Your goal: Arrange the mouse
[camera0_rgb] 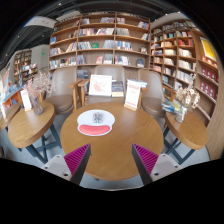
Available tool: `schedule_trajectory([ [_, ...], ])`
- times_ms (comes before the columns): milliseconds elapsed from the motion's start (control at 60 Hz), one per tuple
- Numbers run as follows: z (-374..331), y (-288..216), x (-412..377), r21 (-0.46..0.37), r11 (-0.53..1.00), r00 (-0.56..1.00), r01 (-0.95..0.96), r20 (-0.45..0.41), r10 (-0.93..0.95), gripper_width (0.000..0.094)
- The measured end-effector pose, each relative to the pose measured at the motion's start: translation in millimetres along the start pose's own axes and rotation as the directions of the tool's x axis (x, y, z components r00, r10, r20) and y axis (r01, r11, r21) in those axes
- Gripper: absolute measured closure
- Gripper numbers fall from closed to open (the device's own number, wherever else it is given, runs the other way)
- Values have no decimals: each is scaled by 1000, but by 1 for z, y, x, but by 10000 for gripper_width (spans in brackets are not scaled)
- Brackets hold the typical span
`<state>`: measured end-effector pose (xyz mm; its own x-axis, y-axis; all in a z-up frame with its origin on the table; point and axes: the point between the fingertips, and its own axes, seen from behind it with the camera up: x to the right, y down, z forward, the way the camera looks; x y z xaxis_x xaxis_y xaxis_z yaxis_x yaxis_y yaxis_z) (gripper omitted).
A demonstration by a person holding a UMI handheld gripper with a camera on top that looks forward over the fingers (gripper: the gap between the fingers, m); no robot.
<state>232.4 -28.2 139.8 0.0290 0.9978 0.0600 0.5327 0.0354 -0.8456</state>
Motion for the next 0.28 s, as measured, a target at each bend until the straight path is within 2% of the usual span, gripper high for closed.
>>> schedule_trajectory([
  [167, 1, 2, 1, -5, 1000, 1000, 1, 5, -1, 85],
  [283, 1, -4, 11, 16, 1000, 1000, -2, -22, 3, 83],
])
